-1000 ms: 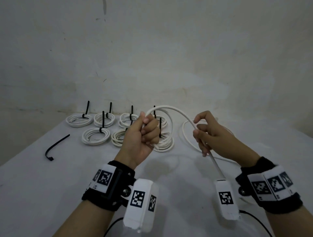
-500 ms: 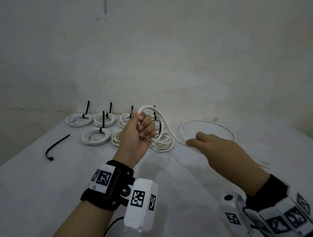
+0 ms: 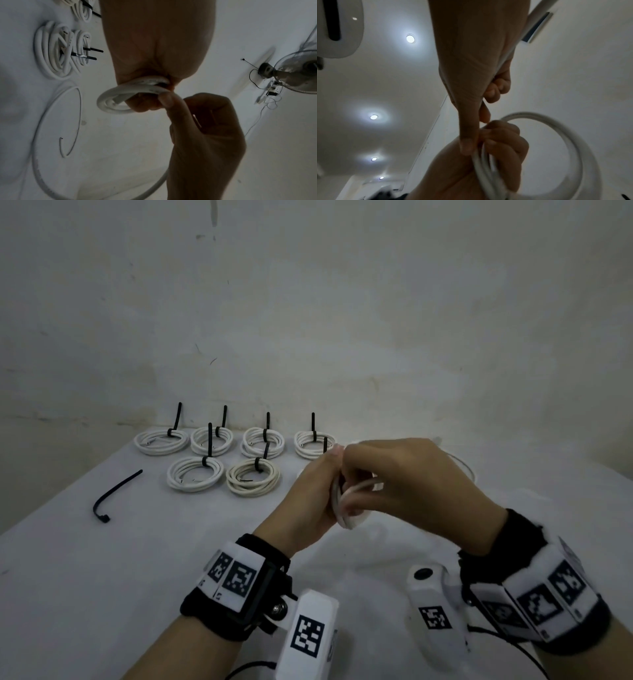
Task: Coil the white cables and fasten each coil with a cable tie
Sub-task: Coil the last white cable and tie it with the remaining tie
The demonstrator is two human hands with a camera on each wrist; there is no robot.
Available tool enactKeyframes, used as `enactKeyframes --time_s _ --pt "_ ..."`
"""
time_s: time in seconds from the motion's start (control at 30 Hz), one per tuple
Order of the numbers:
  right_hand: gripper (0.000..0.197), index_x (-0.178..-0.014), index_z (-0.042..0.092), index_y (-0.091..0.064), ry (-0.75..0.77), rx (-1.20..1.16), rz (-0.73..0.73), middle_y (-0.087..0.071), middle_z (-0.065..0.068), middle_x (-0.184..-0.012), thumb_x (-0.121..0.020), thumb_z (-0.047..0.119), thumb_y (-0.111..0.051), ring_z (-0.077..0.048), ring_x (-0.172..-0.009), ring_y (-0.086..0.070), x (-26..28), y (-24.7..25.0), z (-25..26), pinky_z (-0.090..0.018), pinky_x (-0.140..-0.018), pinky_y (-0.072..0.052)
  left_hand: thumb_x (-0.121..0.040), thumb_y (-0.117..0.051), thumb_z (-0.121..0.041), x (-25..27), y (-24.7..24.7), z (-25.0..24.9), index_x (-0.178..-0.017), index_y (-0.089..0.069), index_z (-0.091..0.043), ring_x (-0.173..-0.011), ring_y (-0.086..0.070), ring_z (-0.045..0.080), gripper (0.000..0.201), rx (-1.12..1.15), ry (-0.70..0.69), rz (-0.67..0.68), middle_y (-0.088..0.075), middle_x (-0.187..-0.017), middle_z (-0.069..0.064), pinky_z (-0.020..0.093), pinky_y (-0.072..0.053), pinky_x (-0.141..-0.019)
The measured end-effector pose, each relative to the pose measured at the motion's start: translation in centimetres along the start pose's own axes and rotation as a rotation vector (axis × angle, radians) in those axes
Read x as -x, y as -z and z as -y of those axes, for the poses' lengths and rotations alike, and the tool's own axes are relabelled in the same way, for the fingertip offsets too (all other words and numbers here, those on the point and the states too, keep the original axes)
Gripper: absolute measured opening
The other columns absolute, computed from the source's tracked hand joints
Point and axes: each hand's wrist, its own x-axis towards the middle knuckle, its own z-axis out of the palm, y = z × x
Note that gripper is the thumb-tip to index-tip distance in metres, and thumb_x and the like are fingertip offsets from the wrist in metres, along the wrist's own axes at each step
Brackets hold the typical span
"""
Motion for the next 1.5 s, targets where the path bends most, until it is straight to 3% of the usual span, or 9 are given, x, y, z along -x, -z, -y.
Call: enactKeyframes --time_s 0.1,0.3,0.6,0.77,0.9,1.1,1.17,1.3,1.5 --pt "0.024 -0.073 0.017 -0.054 -0.084 -0.086 -0.007 -0.054 0.010 -0.064 -0.074 0.038 -0.067 -0.010 -0.057 -0.047 0.0 -0.1 -1.0 -0.029 -0.050 -0.042 -0.104 -0.027 -0.026 0.2 -0.2 -0.1 -0.074 -0.049 -0.010 -0.043 -0.042 0.007 0.040 0.011 0.017 -0.007 -0.046 -0.053 -0.001 0.019 -0.035 -0.043" --pt "0.012 -0.080 0.014 -0.065 -0.146 -0.202 -0.221 -0.055 0.007 -0.067 -0.084 0.025 -0.068 0.000 -0.060 -0.046 0.6 0.1 -3.7 -0.010 -0.057 -0.032 -0.095 -0.032 -0.036 0.2 0.1 -0.5 -0.067 -0.040 -0.013 -0.031 -0.024 0.001 0.037 0.239 0.103 0.089 -0.035 -0.048 -0.005 0.013 -0.021 -0.033" --pt "0.011 -0.084 0.015 -0.066 -0.329 -0.352 -0.320 -0.058 0.002 -0.060 -0.089 0.022 -0.061 -0.016 -0.054 -0.050 1.1 -1.3 -5.6 -0.015 -0.051 -0.035 -0.089 -0.035 -0.041 0.2 0.8 -1.2 -0.058 -0.052 -0.017 -0.033 -0.014 0.002 0.042 0.474 0.105 0.135 -0.031 -0.043 -0.008 0.014 -0.016 -0.032" --pt "0.016 -0.097 0.023 -0.057 -0.447 -0.459 -0.234 -0.053 -0.001 -0.059 -0.097 0.011 -0.046 -0.008 -0.048 -0.046 2.7 -1.9 -7.7 -0.017 -0.051 -0.040 -0.086 -0.039 -0.037 0.0 1.3 -2.1 -0.054 -0.048 -0.019 -0.039 -0.005 0.006 0.037 0.616 -0.027 -0.020 -0.029 -0.040 -0.007 0.013 -0.014 -0.029" --pt "0.022 -0.094 0.027 -0.043 -0.521 -0.487 -0.142 -0.054 -0.003 -0.072 -0.097 0.005 -0.045 -0.010 -0.055 -0.052 4.5 -2.2 -8.8 -0.033 -0.060 -0.052 -0.096 -0.033 -0.036 -0.2 2.1 -2.7 -0.055 -0.045 -0.018 -0.040 -0.004 0.006 0.045 0.644 -0.099 -0.113 -0.028 -0.039 -0.006 0.014 -0.013 -0.029" --pt "0.050 -0.123 0.046 -0.045 -0.446 -0.357 0.123 -0.053 0.004 -0.085 -0.095 0.004 -0.045 -0.011 -0.060 -0.057 5.7 -2.5 -8.7 -0.023 -0.061 -0.052 -0.098 -0.029 -0.037 -0.3 3.3 -3.2 -0.058 -0.044 -0.019 -0.033 -0.012 0.006 0.047 0.682 -0.183 -0.170 -0.029 -0.041 -0.006 0.014 -0.017 -0.030" --pt "0.052 -0.128 0.044 -0.043 -0.444 -0.355 0.181 -0.055 0.006 -0.084 -0.095 0.003 -0.044 -0.009 -0.061 -0.057 6.0 -2.9 -8.7 -0.026 -0.063 -0.052 -0.098 -0.031 -0.038 -0.2 3.7 -3.4 -0.058 -0.044 -0.019 -0.033 -0.012 0.006 0.046 0.683 -0.206 -0.179 -0.029 -0.042 -0.006 0.014 -0.017 -0.031" --pt "0.029 -0.104 0.031 -0.048 -0.513 -0.353 0.033 -0.059 0.006 -0.077 -0.094 0.005 -0.049 -0.010 -0.059 -0.059 6.4 -3.1 -9.0 -0.034 -0.061 -0.052 -0.099 -0.028 -0.037 -0.3 4.4 -3.5 -0.059 -0.043 -0.019 -0.029 -0.021 0.005 0.046 0.682 -0.241 -0.193 -0.029 -0.042 -0.006 0.014 -0.018 -0.031" --pt "0.029 -0.106 0.024 -0.063 -0.282 -0.090 0.160 -0.050 0.017 -0.086 -0.090 0.000 -0.057 -0.005 -0.077 -0.053 6.0 -2.7 -7.8 -0.013 -0.063 -0.039 -0.101 -0.023 -0.039 -0.4 4.6 -3.7 -0.067 -0.036 -0.020 -0.029 -0.024 0.004 0.041 0.562 -0.260 -0.231 -0.028 -0.043 -0.007 0.014 -0.019 -0.031"
